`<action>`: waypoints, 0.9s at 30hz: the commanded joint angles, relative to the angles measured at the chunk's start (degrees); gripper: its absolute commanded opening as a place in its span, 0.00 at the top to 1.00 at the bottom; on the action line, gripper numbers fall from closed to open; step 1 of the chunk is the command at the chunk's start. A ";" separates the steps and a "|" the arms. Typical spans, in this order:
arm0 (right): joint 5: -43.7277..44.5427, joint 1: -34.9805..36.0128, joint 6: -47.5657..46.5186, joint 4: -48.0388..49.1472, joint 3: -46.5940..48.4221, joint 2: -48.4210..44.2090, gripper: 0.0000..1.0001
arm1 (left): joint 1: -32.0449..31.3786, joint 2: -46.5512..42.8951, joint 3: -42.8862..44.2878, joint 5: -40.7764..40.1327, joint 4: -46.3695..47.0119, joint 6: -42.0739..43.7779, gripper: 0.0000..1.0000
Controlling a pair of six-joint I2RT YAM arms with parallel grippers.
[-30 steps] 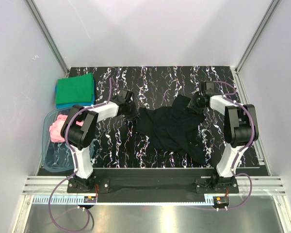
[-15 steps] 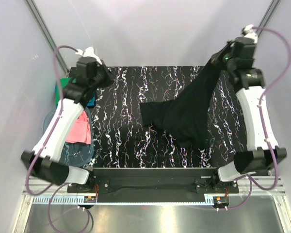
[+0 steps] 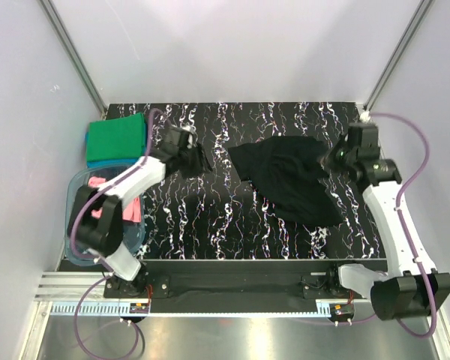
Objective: Fold and stack the t-shirts
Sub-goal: Flatten the tshirt out
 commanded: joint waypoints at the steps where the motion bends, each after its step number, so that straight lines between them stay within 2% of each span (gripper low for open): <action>1: -4.75 0.23 3.23 2.91 -6.20 -5.89 1.00 | -3.35 3.81 3.50 1.79 8.88 -0.48 0.43; 3: -6.85 0.15 3.67 3.52 -8.42 -7.04 1.00 | -4.06 8.21 7.02 -0.76 7.13 -0.92 0.42; 5: -8.96 0.23 4.03 5.10 -12.10 -8.62 1.00 | -3.97 17.32 11.49 -1.30 7.12 -2.06 0.42; 6: -9.50 0.15 4.20 5.11 -12.90 -9.24 1.00 | -3.97 17.37 13.09 -1.39 7.04 -2.06 0.42; 10: -11.08 0.23 4.73 6.86 -16.59 -11.35 1.00 | -4.06 28.06 18.54 0.88 9.23 -3.99 0.40; 12: -11.26 0.23 5.00 7.48 -17.56 -10.65 1.00 | -4.41 30.63 21.35 3.43 8.97 -4.96 0.40; 15: -12.22 0.23 4.56 8.10 -17.22 -7.76 1.00 | -5.99 33.53 23.03 0.04 8.62 -6.02 0.38; 20: -12.76 0.23 3.15 9.94 -16.95 -5.38 1.00 | -7.22 40.03 33.05 -3.23 1.77 -8.30 0.38; 23: -12.23 0.23 1.92 9.68 -15.64 -4.59 1.00 | -7.58 41.80 33.50 -3.85 0.80 -9.09 0.40; 27: -10.56 0.15 1.39 9.94 -14.49 -4.58 1.00 | -8.02 41.63 33.14 -5.43 -0.26 -9.18 0.53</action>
